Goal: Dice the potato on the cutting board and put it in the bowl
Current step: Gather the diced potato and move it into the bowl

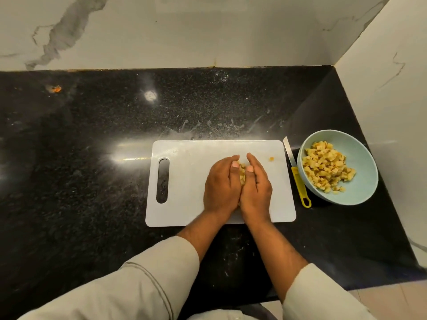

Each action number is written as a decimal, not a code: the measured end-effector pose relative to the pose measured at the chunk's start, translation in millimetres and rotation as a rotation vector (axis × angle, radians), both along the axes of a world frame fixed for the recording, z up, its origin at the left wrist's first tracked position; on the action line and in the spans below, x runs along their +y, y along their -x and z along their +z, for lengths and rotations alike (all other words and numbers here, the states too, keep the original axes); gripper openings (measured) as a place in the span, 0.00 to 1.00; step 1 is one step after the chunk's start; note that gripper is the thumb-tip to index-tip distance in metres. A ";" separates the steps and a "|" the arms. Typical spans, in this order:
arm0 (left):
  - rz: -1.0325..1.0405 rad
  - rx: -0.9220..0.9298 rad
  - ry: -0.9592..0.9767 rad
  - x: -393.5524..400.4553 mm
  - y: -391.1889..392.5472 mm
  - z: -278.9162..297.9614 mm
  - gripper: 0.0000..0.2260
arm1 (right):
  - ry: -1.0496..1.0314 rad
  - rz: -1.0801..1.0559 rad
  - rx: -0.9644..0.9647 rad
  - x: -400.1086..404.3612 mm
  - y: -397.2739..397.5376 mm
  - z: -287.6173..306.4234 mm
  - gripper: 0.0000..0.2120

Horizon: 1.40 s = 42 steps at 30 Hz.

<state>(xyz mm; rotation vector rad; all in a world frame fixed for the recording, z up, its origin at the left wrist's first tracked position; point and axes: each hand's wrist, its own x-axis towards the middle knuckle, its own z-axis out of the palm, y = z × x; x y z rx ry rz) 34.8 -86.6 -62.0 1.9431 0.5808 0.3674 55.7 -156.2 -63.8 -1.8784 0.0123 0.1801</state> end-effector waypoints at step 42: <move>0.270 -0.103 0.819 -161.7 -144.8 73.3 0.09 | -0.723 -0.461 0.235 -140.8 -119.4 70.0 0.13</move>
